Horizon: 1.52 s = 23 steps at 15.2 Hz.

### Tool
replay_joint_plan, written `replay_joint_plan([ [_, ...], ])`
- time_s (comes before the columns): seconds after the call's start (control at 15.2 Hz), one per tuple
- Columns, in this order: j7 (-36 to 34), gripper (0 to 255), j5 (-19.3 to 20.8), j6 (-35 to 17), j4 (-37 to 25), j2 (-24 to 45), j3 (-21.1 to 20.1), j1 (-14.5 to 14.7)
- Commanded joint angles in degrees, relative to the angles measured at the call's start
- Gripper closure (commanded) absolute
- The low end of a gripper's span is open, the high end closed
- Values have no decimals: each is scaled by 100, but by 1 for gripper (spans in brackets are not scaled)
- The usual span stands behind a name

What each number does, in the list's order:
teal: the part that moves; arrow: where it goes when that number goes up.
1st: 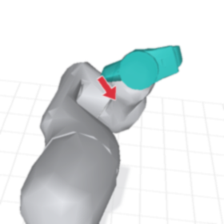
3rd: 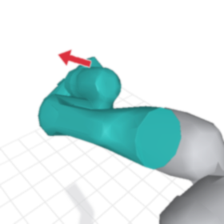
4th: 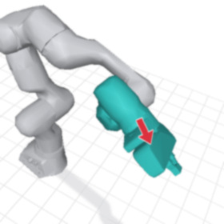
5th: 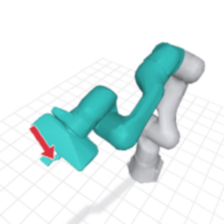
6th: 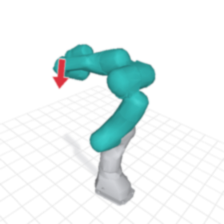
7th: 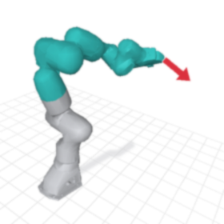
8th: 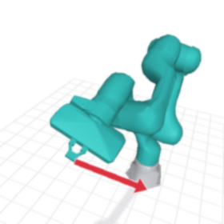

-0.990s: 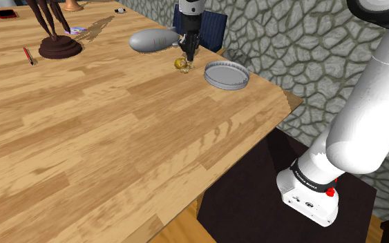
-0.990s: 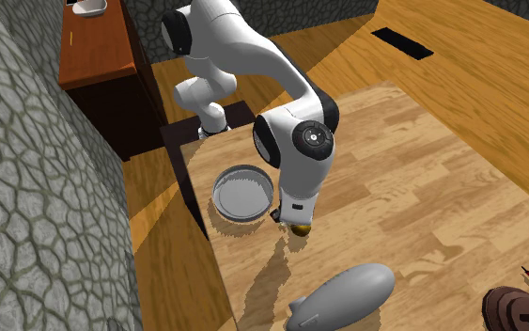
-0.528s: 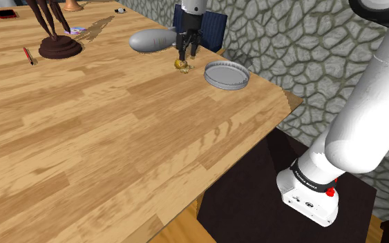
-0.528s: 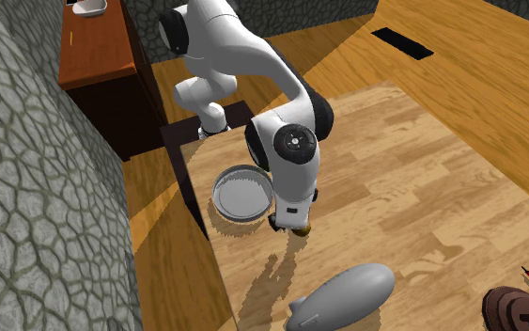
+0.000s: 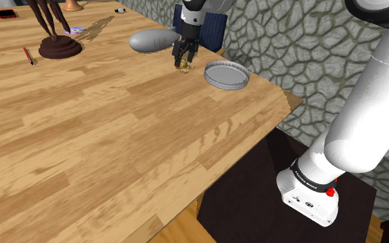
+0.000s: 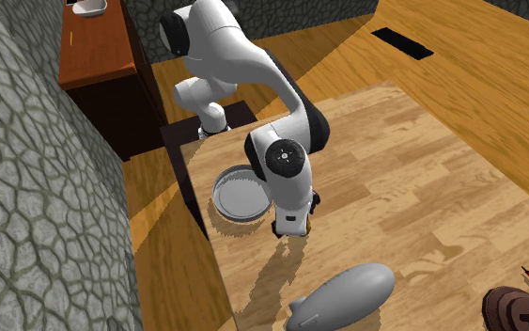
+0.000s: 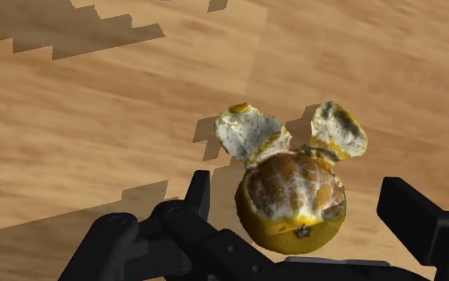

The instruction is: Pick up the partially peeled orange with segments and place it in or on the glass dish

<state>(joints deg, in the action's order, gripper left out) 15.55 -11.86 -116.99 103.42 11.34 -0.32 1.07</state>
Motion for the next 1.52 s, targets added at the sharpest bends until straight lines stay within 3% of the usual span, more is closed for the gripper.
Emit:
replay_joint_plan([
  [0.0,10,0,-6,-56,27,26,-2,1],
  [0.4,10,0,-6,-55,26,26,-2,1],
  [0.46,10,255,-6,-55,26,26,-2,1],
  [1.06,11,255,-6,-56,26,26,-2,1],
  [1.45,-71,255,32,365,-289,-84,7,-4],
])
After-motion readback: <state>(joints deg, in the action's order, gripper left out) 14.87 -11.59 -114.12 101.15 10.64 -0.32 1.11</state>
